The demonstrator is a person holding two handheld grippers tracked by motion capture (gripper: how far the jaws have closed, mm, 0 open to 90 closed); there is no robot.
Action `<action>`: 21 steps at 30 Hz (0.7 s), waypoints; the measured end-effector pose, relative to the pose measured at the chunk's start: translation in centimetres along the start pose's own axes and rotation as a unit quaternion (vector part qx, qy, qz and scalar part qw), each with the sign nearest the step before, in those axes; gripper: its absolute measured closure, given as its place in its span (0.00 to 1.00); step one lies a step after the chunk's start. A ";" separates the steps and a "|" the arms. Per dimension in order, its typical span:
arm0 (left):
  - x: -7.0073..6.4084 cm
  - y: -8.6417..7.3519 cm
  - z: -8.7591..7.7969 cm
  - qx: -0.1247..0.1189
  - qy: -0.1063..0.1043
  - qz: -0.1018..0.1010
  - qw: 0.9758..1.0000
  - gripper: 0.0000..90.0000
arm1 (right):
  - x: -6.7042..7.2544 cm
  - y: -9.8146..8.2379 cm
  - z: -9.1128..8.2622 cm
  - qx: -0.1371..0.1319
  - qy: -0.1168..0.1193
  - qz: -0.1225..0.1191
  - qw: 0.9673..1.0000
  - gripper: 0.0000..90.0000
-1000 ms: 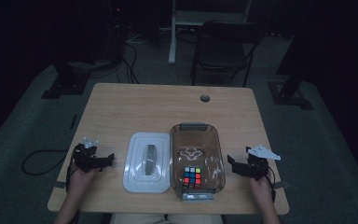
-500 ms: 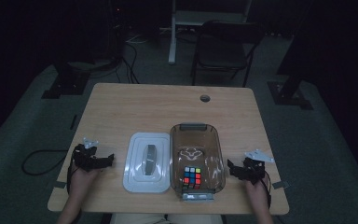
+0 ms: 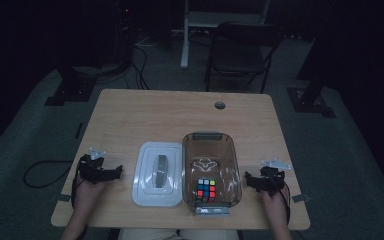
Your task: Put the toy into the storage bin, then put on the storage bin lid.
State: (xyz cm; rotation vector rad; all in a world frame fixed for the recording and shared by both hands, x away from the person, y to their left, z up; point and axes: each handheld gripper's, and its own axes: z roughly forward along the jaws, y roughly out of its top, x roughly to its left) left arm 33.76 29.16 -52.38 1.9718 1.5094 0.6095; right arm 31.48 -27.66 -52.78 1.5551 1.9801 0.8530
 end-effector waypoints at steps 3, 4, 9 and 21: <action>0.0 0.0 0.0 0.000 0.000 0.000 1.000 0.01 | 0.0 0.0 0.0 0.000 -0.001 0.000 1.000 0.13; 0.0 0.0 0.0 0.000 0.000 0.000 1.000 0.01 | 0.0 0.0 0.0 0.000 -0.001 0.000 1.000 0.13; 0.0 0.0 0.0 0.001 0.000 0.000 1.000 0.01 | 0.0 0.0 0.0 0.000 -0.001 0.000 1.000 0.13; -0.1 0.3 -1.2 0.003 -0.012 -0.024 1.000 0.01 | 0.0 0.0 0.0 0.000 -0.001 0.000 1.000 0.13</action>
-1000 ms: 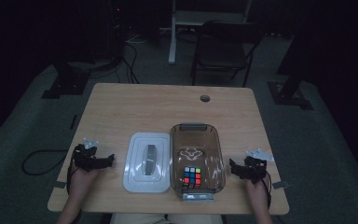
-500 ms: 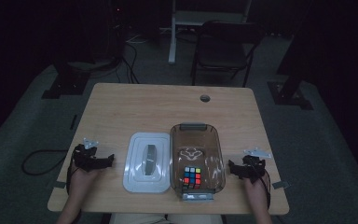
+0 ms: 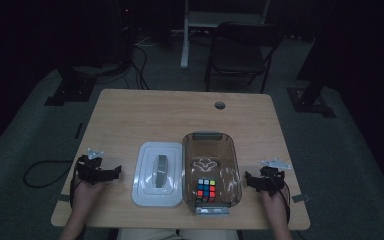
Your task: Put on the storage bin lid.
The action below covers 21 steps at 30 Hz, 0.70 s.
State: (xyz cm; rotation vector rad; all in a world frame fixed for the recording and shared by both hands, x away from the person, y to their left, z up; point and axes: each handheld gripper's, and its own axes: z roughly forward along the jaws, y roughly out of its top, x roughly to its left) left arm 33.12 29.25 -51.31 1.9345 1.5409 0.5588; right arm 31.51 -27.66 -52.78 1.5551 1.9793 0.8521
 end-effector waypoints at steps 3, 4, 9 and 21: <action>-0.5 0.3 -0.5 -0.003 -0.011 -0.001 1.000 0.01 | 0.0 0.0 0.0 0.000 0.000 0.000 1.000 0.13; -0.6 0.4 -0.6 -0.005 -0.018 0.000 1.000 0.01 | 0.0 0.0 0.0 0.000 0.000 0.000 1.000 0.13; -1.3 0.6 -0.7 -0.005 -0.030 0.000 1.000 0.01 | 0.0 0.0 0.0 0.000 0.000 0.000 1.000 0.13; -4.0 0.6 -1.7 0.006 -0.051 0.034 0.998 0.01 | 0.0 0.0 0.0 0.000 0.000 0.000 1.000 0.13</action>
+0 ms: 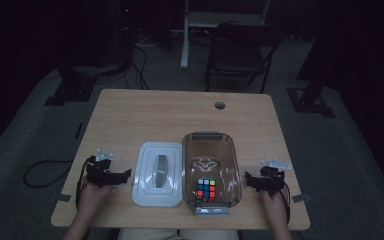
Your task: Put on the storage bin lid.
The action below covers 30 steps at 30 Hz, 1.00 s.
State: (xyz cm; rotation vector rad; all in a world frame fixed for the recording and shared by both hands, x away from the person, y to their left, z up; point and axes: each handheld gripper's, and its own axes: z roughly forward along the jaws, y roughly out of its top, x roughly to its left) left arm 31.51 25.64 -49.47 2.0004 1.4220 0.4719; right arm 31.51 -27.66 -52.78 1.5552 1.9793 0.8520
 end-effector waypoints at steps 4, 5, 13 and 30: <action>-1.3 0.5 -0.3 -0.005 -0.015 0.017 1.000 0.01 | 0.0 0.0 0.0 0.000 0.000 0.000 1.000 0.13; -1.6 0.6 -0.3 -0.007 -0.019 0.021 1.000 0.01 | 0.0 0.0 0.0 0.000 0.000 0.000 1.000 0.13; -4.5 1.5 -0.4 -0.019 -0.063 0.048 0.997 0.01 | 0.0 0.0 0.0 0.000 0.000 0.000 1.000 0.13; -9.1 2.1 0.7 -0.022 -0.099 0.085 0.991 0.03 | 0.0 0.0 0.0 0.000 0.000 0.000 1.000 0.13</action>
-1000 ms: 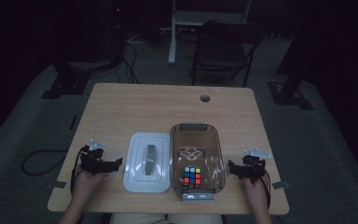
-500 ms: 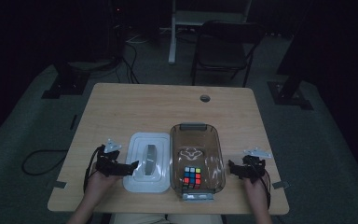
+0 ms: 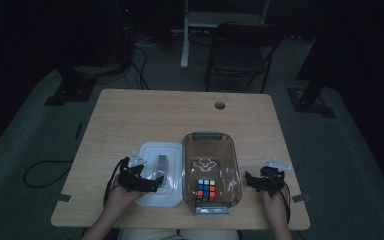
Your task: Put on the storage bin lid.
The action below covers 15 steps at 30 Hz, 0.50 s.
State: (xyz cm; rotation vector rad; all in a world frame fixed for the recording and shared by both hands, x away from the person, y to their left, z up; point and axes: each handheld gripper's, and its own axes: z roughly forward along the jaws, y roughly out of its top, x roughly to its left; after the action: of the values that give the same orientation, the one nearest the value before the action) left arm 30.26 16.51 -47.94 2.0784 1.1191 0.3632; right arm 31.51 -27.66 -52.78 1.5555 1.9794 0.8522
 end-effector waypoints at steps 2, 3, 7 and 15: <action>-0.6 0.2 0.5 -0.003 -0.002 0.013 1.000 0.06 | 0.0 0.0 0.0 0.000 0.000 0.000 1.000 0.13; -0.7 0.2 0.8 -0.001 -0.003 0.018 1.000 0.06 | 0.0 0.0 0.0 0.000 0.000 0.000 1.000 0.13; -1.3 0.4 1.8 -0.002 -0.015 0.020 1.000 0.17 | 0.0 0.0 0.0 0.000 0.000 0.000 1.000 0.13; -1.9 0.3 3.2 -0.001 -0.007 0.018 1.000 0.30 | 0.0 0.0 0.0 0.000 0.000 0.000 1.000 0.13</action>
State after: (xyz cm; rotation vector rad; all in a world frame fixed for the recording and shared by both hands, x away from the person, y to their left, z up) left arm 31.09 13.31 -49.76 2.0983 1.0738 0.3676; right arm 31.50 -27.65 -52.77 1.5553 1.9798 0.8509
